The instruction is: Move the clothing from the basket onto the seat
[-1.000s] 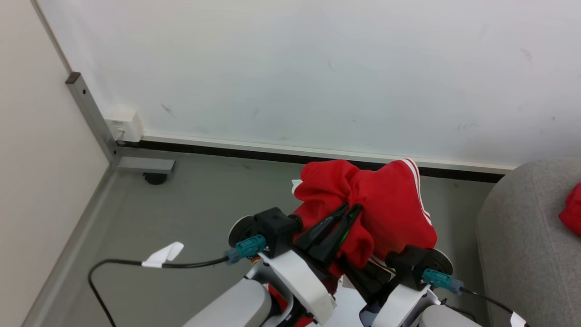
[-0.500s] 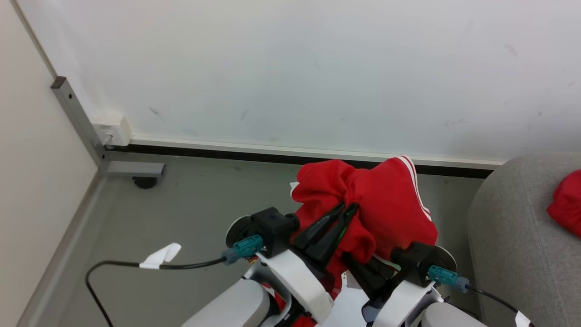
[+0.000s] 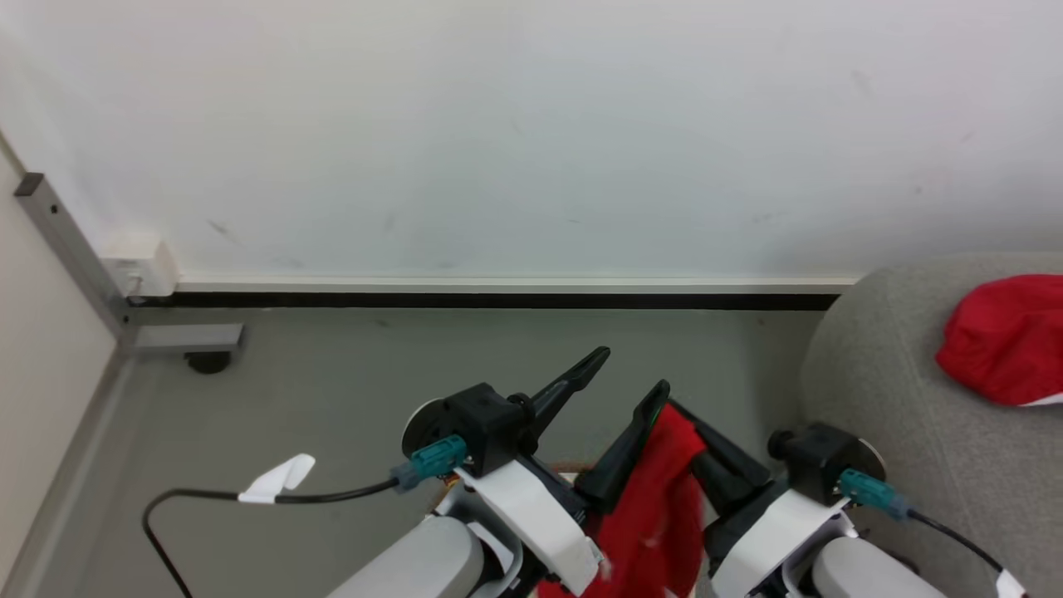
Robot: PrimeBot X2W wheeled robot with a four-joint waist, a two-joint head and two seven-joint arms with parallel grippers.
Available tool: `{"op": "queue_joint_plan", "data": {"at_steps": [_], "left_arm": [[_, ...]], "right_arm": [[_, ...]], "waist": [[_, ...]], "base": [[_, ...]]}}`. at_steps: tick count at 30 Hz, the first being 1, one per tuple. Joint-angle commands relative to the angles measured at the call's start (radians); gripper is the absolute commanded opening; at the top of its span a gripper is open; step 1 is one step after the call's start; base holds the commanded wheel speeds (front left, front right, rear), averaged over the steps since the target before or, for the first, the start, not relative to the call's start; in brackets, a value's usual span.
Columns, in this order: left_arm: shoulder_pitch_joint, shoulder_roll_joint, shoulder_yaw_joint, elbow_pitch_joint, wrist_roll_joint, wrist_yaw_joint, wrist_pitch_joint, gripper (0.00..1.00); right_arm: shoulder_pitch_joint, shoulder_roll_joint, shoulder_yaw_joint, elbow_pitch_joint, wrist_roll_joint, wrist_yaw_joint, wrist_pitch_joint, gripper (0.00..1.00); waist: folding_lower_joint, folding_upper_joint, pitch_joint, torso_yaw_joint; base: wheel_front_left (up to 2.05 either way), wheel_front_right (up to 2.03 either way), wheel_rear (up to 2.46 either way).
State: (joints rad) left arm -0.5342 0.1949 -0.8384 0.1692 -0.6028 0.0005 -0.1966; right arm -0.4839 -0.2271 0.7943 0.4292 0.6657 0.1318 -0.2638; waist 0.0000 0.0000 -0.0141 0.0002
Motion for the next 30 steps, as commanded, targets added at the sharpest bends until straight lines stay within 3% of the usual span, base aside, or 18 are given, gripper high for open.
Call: {"op": "queue_joint_plan", "data": {"at_steps": [1,21,30], "left_arm": [[0.012,0.004,0.002,-0.006,-0.010,-0.001,-0.007,1.00],[0.015,0.027,-0.005,-0.028,0.019,-0.002,-0.041,1.00],[0.006,0.028,-0.012,-0.028,0.037,-0.007,-0.050,1.00]], "right_arm": [[0.013,-0.012,-0.019,-0.010,-0.011,-0.002,-0.001,0.00],[0.020,-0.163,-0.320,-0.229,-0.123,-0.002,0.000,0.00],[0.057,-0.172,-0.394,-0.292,-0.150,-0.002,0.000,0.00]], "waist": [[0.0000,0.0000,0.003,-0.022],[0.0000,0.0000,0.043,-0.275],[0.0000,0.0000,0.056,-0.377]], "base": [[0.00,0.00,0.00],[0.00,0.00,0.00],[0.00,0.00,0.00]]}}
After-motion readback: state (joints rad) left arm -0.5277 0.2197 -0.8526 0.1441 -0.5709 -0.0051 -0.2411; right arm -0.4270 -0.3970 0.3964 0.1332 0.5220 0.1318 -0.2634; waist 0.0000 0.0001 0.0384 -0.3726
